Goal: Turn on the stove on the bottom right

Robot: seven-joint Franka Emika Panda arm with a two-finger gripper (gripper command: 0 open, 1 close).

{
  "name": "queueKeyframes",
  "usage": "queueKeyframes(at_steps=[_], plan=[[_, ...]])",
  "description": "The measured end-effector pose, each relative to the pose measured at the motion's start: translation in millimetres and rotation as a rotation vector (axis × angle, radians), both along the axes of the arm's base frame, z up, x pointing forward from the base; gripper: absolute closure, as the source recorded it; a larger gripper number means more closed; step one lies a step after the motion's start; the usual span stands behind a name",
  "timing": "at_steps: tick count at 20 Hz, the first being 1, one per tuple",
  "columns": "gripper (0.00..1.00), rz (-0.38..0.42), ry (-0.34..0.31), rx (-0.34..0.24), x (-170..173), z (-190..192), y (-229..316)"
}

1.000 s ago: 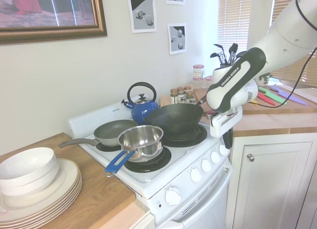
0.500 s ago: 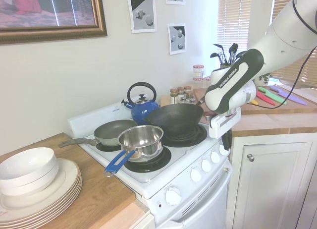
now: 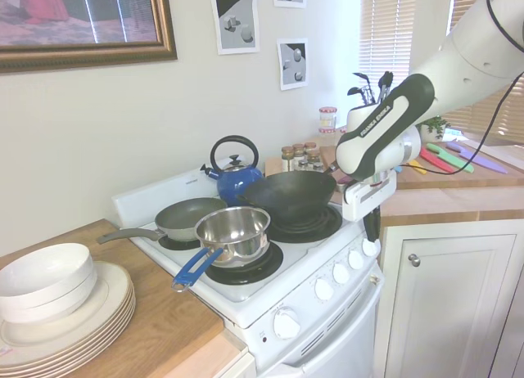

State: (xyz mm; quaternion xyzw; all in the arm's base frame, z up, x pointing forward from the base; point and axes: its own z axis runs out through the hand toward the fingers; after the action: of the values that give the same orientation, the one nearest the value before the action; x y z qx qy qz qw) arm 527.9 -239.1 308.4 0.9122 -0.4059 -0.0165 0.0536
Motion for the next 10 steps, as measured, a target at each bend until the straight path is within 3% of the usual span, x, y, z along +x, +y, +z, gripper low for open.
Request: queueKeyframes(at_steps=[10], plan=[[1.00,-0.011,0.005,-0.004,1.5,-1.5,-7.4]])
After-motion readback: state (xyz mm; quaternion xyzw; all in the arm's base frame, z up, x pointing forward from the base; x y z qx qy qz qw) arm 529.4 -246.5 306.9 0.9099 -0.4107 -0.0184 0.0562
